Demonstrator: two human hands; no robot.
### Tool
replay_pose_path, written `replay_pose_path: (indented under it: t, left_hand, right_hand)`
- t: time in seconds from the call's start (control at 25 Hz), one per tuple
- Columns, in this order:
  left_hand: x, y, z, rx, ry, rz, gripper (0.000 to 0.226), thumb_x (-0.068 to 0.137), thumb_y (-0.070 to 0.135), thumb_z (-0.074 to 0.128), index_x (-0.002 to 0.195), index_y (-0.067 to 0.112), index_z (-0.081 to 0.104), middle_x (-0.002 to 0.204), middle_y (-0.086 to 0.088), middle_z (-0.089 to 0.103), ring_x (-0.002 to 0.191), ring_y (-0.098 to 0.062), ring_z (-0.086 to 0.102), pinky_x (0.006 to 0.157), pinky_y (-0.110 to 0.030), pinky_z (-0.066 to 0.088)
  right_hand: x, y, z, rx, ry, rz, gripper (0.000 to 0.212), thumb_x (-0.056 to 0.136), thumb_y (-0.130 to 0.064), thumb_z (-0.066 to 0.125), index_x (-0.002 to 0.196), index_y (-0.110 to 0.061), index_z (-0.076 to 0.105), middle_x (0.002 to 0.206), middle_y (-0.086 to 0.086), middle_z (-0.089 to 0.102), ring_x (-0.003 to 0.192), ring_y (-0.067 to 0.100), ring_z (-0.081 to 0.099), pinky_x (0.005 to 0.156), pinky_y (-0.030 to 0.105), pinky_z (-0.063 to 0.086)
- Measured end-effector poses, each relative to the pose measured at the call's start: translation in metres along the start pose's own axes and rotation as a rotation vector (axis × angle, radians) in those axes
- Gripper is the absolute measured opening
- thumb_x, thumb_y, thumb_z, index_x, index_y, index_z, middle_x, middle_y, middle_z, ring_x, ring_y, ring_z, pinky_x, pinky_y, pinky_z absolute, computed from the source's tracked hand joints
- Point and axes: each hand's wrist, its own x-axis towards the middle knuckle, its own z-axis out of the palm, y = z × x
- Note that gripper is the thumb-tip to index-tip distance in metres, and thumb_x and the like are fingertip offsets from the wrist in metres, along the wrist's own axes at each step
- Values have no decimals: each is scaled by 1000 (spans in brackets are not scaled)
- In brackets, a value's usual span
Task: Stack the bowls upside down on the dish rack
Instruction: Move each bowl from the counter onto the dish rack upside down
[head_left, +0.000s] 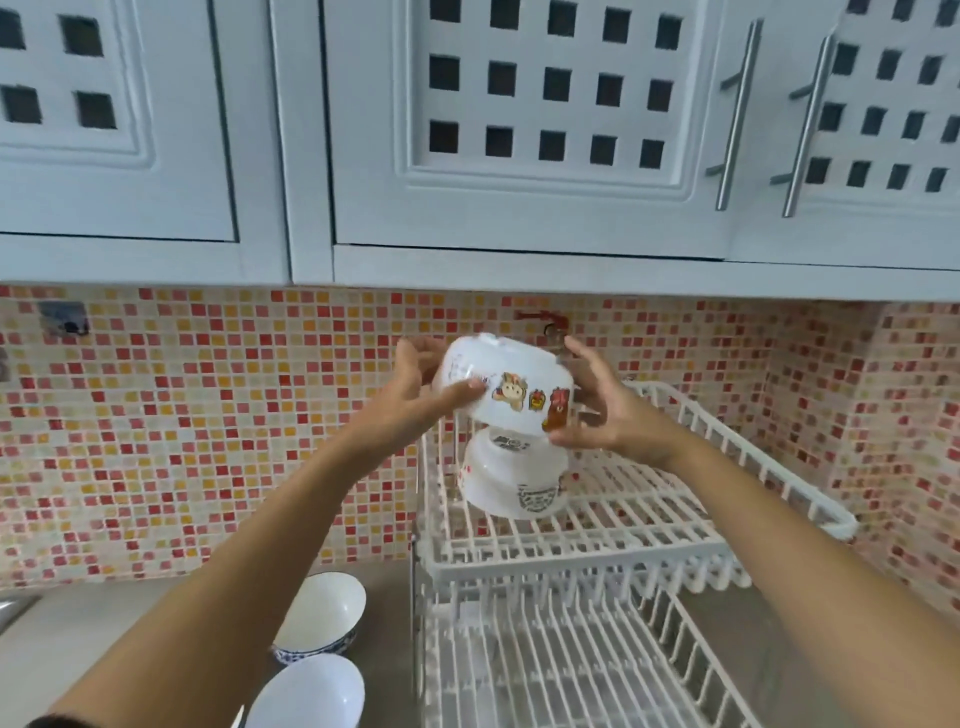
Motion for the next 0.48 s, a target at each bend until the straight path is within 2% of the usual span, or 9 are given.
replay_pose_path:
  t: [0.08,0.16,0.32,0.48]
  left_hand:
    - [15,-7,5,164,-76,-37,94,69,44,73,140,33,14,129,5,46,109,-15,56,92,-31,49]
    - [30,-13,14,291,-152,-74,100,70,36,78,144,35,11,129,4,45,115,-19,51,99,-39,46]
    - [54,-22,24,367,-246,-201,88,74,27,78,141,35,21,137,-1,48,124,-26,50,106,-47,44]
    - [61,-26,32,359,-238,-327,78,78,11,71,138,25,23,127,-7,46,122,-30,47,106,-41,42]
  right_hand:
    - [9,23,-12,-165,-30,16,121,58,-40,82,148,-37,1,158,-5,17,140,14,26,116,40,25]
    - [20,44,-21,-257,-79,24,122,59,-41,84,149,-36,2,159,-8,12,142,11,21,118,41,23]
    - [37,66,-28,-276,-126,54,117,62,-33,85,150,-30,7,158,-8,16,142,13,25,118,40,24]
    - [48,76,-21,-352,-214,41,116,61,-40,85,150,-31,10,157,-11,19,141,11,26,117,42,26]
